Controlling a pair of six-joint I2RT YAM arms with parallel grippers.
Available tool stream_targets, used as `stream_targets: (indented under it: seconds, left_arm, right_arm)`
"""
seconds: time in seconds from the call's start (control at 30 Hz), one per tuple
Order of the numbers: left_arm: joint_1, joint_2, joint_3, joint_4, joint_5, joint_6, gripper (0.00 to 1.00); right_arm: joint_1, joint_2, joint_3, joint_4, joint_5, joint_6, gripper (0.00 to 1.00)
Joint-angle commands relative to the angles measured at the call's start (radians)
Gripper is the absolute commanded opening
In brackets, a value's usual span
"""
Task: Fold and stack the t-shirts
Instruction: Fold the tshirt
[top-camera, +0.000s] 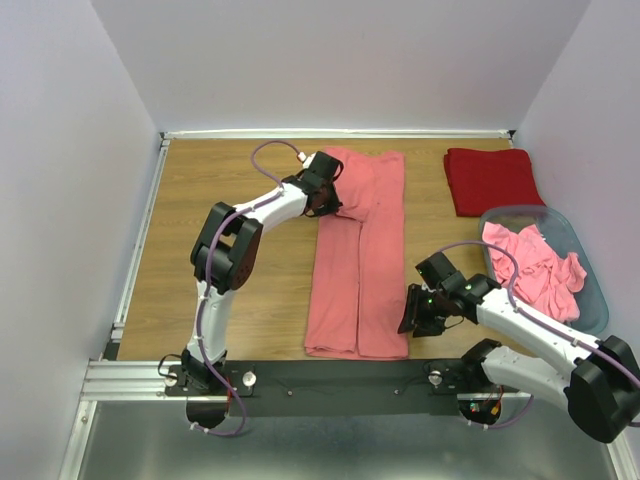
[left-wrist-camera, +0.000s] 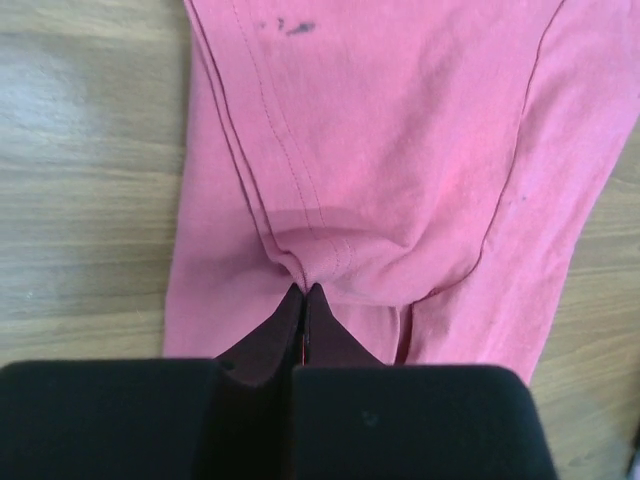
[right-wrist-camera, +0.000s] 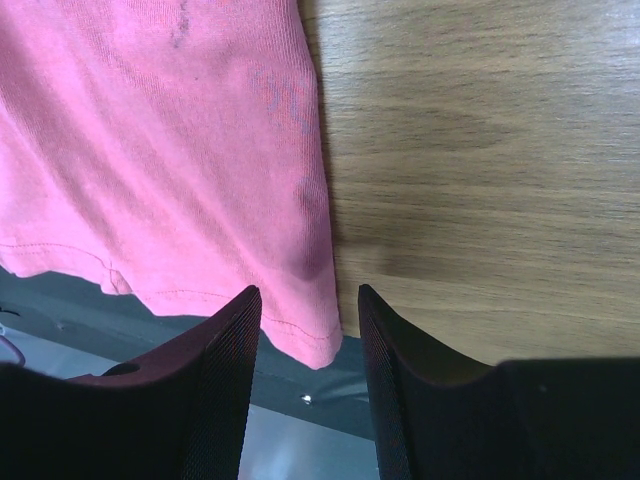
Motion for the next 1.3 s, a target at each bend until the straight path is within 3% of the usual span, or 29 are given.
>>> stream_targets:
  seconds: [0.0,0.27,0.43,0.63,0.8,1.03,1.17,1.27]
  left_arm:
    - [0.003,0.033,0.023,-0.04,-0.074,0.046,0.01]
    - [0.001,-0.013,-0.068,-0.034,-0.017,0.026,0.29]
    - [0.001,-0.131,-0.124,-0.038,-0.028,0.029,0.46]
    - [-0.002,-0.338,-0.238,-0.047,-0.011,0.048,0.78]
    - [-0.036,-0.603,-0.475,-0.104,-0.069,0.063,0.84]
    - [-0.215,-0.91,-0.84,-0.242,-0.055,-0.036,0.84]
    - [-0.344,-1.001,-0.956,-0.276,-0.02,-0.147,0.84]
    - [-0.373,-1.033,-1.008,-0.262,0.006,-0.194,0.82]
  right_arm:
    - [-0.007,0.002,-0.013,0.01,-0.014,0.009,0.51]
    - [-0.006,0.009,-0.001,0.01,-0.012,-0.003,0.51]
    - [-0.006,0.024,0.03,0.008,-0.009,-0.02,0.51]
    - [-0.006,0.033,0.069,-0.002,-0.003,-0.026,0.51]
    - [-0.006,0.038,0.093,-0.071,0.028,-0.005,0.51]
    - [-0.001,-0.014,0.086,-0.214,0.08,0.043,0.49]
    - [0.002,-0.045,0.06,-0.234,0.074,0.073,0.49]
    - [0.008,-0.054,0.031,-0.213,0.061,0.087,0.49]
